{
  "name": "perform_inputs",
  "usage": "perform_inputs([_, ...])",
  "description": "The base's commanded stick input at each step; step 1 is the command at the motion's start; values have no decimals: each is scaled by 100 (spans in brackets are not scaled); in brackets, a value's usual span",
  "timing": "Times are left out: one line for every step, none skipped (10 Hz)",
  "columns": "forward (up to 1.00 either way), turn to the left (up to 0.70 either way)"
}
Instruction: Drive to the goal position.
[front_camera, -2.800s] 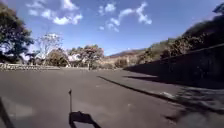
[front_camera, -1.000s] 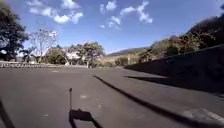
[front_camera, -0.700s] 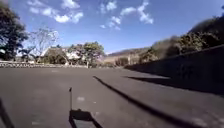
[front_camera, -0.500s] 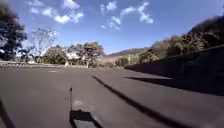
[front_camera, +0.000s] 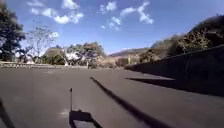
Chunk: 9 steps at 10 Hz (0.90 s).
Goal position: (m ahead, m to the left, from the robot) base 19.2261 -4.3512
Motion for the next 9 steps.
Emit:
perform_inputs([70, 0])
perform_inputs([70, 0])
perform_inputs([70, 0])
perform_inputs([70, 0])
perform_inputs([70, 0])
perform_inputs([70, 0])
perform_inputs([70, 0])
perform_inputs([70, 0])
perform_inputs([70, 0])
